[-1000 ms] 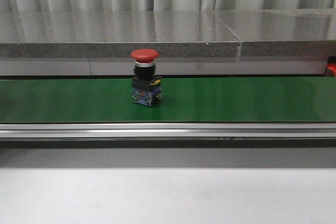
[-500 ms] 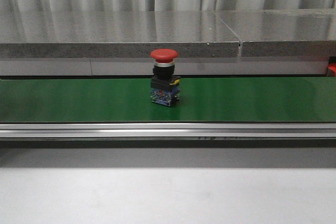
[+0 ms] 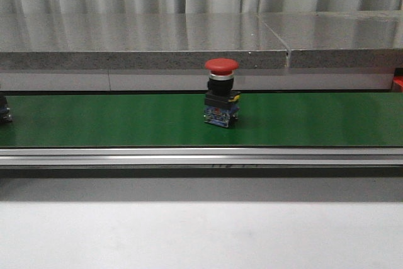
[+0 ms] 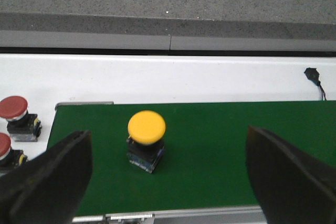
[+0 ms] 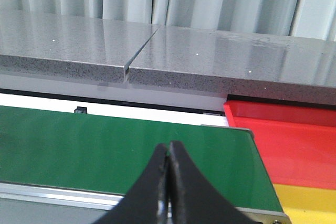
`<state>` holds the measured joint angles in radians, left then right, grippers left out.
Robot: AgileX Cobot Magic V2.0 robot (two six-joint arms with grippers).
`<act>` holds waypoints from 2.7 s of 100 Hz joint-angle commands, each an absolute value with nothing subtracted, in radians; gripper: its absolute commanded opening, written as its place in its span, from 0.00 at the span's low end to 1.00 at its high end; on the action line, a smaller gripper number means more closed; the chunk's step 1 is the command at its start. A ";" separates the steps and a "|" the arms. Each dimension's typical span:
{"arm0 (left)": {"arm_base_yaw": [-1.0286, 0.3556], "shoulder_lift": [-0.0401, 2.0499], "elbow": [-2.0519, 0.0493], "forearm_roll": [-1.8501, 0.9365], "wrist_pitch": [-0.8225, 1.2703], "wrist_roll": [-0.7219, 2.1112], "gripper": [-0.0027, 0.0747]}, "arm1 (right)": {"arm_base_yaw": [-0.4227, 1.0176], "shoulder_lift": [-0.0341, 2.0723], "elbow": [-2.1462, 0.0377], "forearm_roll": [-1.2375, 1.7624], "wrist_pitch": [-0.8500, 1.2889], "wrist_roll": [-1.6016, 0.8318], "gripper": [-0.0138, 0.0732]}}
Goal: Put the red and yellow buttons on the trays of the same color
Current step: 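Carry the yellow button with the left gripper onto the belt, release, then move the right gripper over the red button arriving at the belt end, then grasp the red button with the right gripper and drop it in the red tray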
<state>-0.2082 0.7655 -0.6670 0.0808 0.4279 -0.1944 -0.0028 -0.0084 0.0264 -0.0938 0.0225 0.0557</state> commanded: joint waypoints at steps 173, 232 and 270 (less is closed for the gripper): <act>-0.217 0.362 -0.475 0.086 0.362 -0.194 0.01 | -0.004 0.901 -0.832 0.029 0.654 0.055 0.84; -0.217 0.362 -0.475 0.086 0.362 -0.194 0.01 | 0.000 1.241 -0.943 0.427 0.699 -0.364 0.83; -0.217 0.362 -0.475 0.086 0.362 -0.194 0.01 | 0.000 1.414 -1.072 0.427 0.721 -0.408 0.83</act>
